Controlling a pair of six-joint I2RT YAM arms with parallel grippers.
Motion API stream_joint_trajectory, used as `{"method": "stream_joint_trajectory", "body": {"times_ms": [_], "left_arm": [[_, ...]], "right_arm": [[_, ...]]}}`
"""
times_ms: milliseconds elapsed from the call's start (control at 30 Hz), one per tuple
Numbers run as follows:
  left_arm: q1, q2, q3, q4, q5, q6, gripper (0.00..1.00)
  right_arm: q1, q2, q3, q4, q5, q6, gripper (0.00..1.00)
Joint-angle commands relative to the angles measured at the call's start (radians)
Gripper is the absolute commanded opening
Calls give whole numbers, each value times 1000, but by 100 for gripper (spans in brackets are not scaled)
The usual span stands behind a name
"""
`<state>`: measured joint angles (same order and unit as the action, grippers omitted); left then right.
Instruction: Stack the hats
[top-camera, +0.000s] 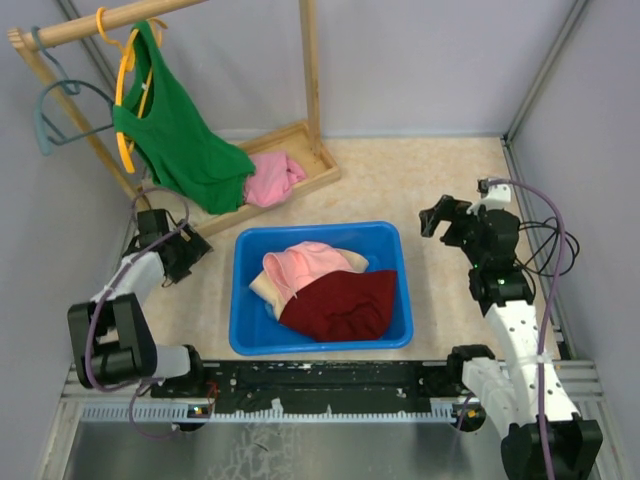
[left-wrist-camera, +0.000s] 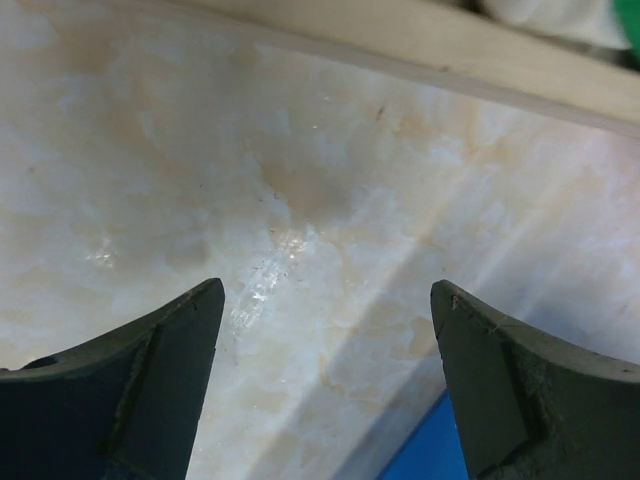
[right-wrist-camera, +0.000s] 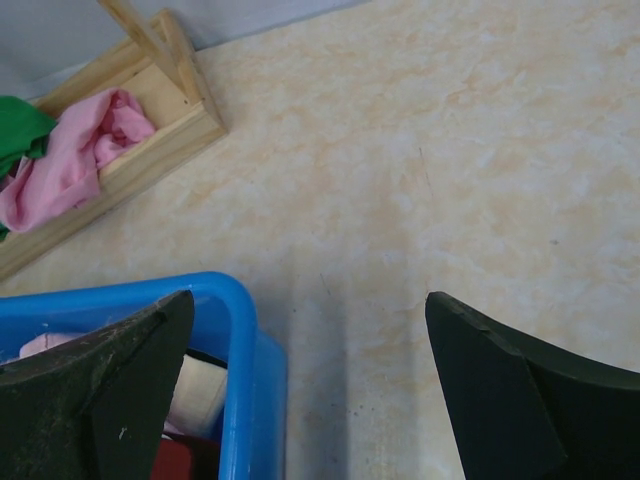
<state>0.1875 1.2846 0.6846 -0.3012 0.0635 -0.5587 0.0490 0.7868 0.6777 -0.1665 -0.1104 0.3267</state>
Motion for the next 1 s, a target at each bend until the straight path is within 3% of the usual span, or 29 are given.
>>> {"method": "stream_joint_trajectory", "body": {"times_ms": [0, 300, 400, 500, 733, 967], "left_arm": [[4, 109, 65, -29, 34, -34, 87], [16, 218, 118, 23, 24, -22, 69], [23, 265, 156, 13, -8, 5, 56], [30, 311, 196, -1, -39, 14, 29], [34, 389, 258, -16, -100, 15, 18], [57, 486, 381, -36, -118, 26, 17]], "right_arm": [[-4, -49, -2, 38, -22, 16, 99], [-5, -92, -41, 18, -6, 8, 99], [-4, -95, -58, 22, -7, 8, 99], [-4, -94, -69, 29, -11, 13, 99], [-5, -68, -91, 95, -59, 64, 99], [-5, -40, -79, 98, -81, 59, 99]]}}
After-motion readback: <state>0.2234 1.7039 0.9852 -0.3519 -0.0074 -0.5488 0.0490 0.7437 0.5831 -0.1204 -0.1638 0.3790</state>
